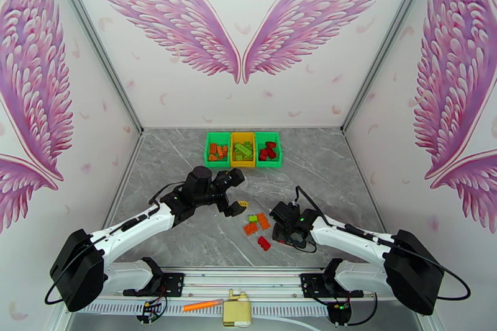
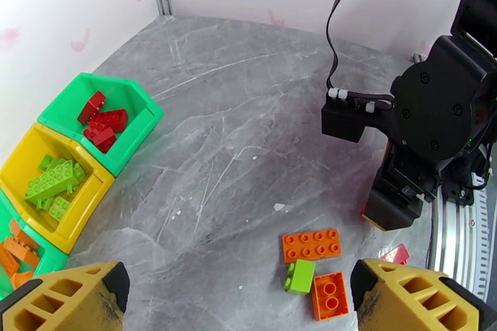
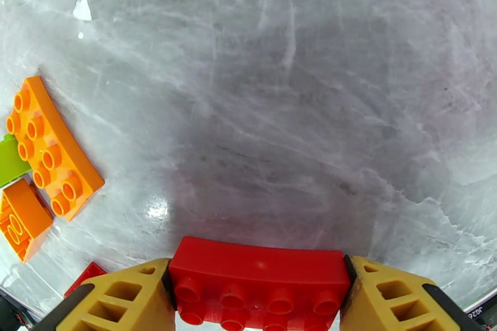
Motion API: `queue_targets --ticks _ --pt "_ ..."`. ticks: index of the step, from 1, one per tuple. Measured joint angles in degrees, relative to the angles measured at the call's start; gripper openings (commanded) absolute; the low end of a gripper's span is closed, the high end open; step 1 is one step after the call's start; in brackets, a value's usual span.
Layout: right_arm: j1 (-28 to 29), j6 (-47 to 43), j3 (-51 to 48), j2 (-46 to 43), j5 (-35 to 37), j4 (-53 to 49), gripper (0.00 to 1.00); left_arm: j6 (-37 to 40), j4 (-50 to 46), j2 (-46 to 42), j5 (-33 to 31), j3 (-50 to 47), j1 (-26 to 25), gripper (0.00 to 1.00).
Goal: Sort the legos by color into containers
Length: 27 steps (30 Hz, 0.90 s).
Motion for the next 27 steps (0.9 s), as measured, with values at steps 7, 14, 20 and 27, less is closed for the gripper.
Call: queue_targets --ticks 7,14,20,27 --pt "-6.56 -5.90 5.14 -0.17 2.43 2.93 0.60 -4.15 4.63 -1.36 -2.38 -4.66 -0.13 0.99" --pt "-11.47 -13.33 13.03 7.67 3.23 10.86 0.60 -8.57 9.57 -4.13 -6.64 -7.72 -1.55 0.99" --pt "-16.09 -20.76 22.80 14.80 4.02 16.57 0.60 -10.25 11.50 -4.39 -8.61 -8.02 -3.21 0.99" --pt "-21.29 -27.89 34.62 24.63 3.61 22.49 0.60 -11.96 13.66 -4.35 -11.23 -8.35 -4.83 0.99"
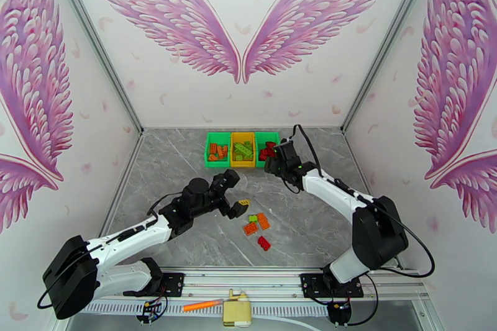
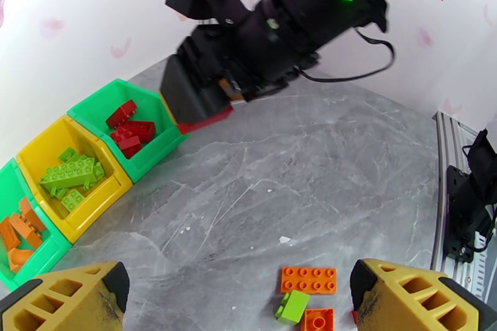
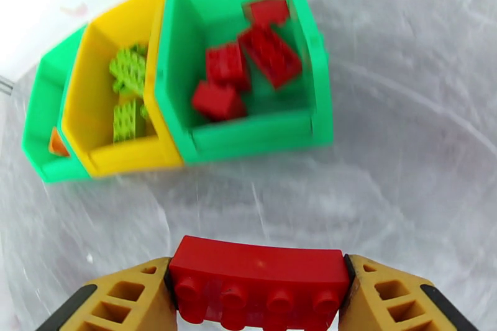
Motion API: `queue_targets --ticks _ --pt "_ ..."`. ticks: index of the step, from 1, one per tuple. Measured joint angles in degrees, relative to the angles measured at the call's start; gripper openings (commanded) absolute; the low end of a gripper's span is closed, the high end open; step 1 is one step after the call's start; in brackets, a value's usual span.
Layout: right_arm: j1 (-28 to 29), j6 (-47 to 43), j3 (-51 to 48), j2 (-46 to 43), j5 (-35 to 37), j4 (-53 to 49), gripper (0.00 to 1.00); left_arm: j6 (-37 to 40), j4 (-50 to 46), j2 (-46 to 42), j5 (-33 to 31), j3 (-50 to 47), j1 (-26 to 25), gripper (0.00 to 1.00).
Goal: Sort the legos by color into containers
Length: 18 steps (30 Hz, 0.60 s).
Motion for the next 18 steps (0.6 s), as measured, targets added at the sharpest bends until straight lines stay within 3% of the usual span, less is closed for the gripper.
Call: queue_targets --ticks 15,18 --pt "-3.87 -7.72 28.11 26.32 -2.49 2.69 0.61 -0.33 0.20 0.00 -3.52 -1.27 -2.05 0.99" --pt "-4.79 -7.87 31.91 29.62 -3.72 2.54 0.67 0.04 0.13 0.00 -3.80 -1.51 -2.29 0.99"
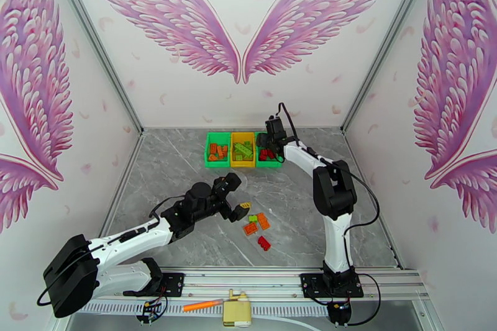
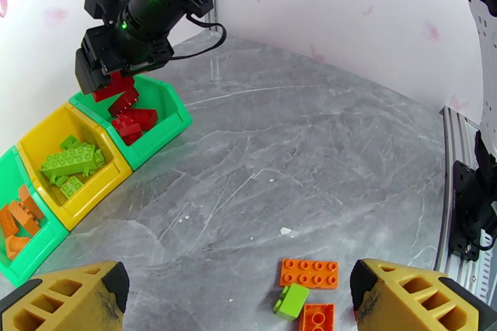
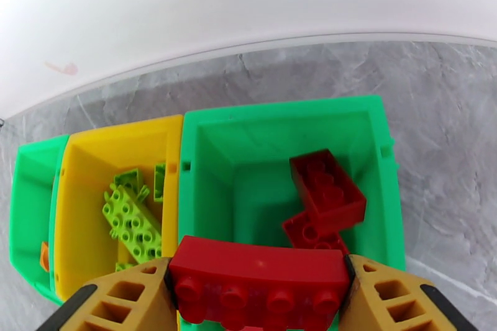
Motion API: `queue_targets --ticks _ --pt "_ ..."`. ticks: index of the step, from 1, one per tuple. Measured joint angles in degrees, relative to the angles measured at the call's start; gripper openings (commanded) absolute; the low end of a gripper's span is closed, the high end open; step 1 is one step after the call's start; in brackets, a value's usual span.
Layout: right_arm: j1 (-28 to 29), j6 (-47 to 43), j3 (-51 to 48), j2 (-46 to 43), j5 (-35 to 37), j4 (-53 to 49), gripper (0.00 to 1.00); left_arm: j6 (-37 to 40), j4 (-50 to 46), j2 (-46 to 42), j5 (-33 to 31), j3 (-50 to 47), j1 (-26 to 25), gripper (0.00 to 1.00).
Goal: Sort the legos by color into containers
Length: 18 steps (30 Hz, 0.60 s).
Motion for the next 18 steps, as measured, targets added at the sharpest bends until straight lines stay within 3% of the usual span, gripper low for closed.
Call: queue_targets --ticks 4,9,14,18 --pt "-0.68 -0.42 2.27 1.81 -1.60 -0.79 0.80 0.68 -0.04 -0.20 -0.63 0.00 -0.11 0.99" --pt "-0.68 -0.92 1.05 0.68 -3.13 -0.85 0.86 0.63 -0.04 -0.76 -2.25 -0.07 -0.24 0.99" --pt "-0.68 -1.66 -8.11 -7.23 -5.86 1.57 0.99 0.15 -0.37 -1.20 -3.26 -0.11 -0.81 0.99" --pt "-0.61 -3.52 -20.46 -18.10 -9.75 7.30 0.99 0.66 -0.74 -1.57 -4.50 -0.55 -3.30 0.99"
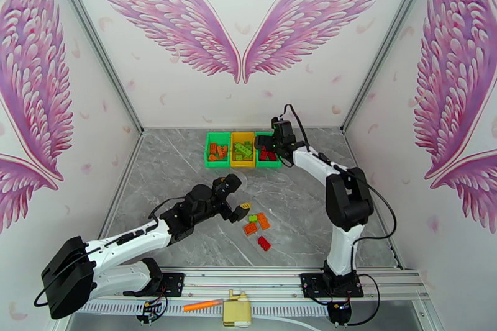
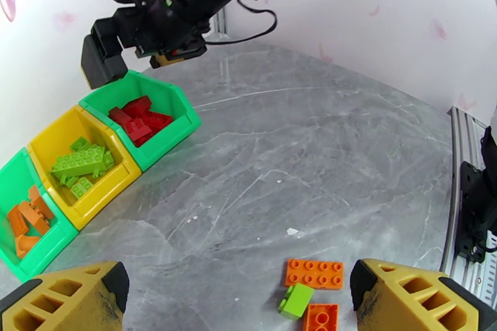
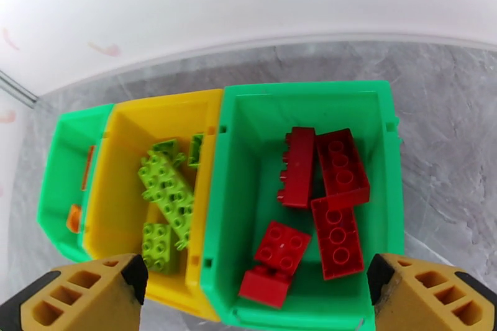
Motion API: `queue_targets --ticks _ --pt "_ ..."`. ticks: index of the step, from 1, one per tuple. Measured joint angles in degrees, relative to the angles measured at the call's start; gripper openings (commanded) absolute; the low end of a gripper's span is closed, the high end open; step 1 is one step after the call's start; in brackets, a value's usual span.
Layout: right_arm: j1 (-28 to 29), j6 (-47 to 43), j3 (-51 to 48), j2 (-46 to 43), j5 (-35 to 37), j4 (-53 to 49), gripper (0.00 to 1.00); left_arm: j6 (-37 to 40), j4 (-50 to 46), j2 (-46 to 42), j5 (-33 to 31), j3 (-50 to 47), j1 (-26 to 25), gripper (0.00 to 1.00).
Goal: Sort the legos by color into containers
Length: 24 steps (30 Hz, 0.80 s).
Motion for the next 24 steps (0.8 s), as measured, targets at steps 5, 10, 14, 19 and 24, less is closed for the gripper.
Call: queue_targets --ticks 5,10,14,19,24 --pt "0.63 -2.75 -11.30 -11.45 -4.11 4.24 0.99 0.87 -0.04 -2.10 -2.58 -2.69 -3.87 0.99" --pt "1.92 -4.92 -19.54 -20.33 -6.75 4.57 0.99 0.39 1.42 -6.75 -4.92 -9.25 -6.38 0.97" --pt "2.58 -5.97 -25.07 -27.15 -7.63 4.50 0.99 -0.17 3.30 -7.19 -6.71 -12.57 -7.93 0.96" --pt "2.62 -6.82 -31.12 -33.86 -7.96 4.63 0.99 -0.63 9.14 -1.57 -9.79 -14.01 -11.02 0.95" --pt "2.62 -6.88 -31.74 -34.38 -9.07 4.74 0.99 -0.63 19.10 7.43 -11.10 -14.62 -11.65 0.95"
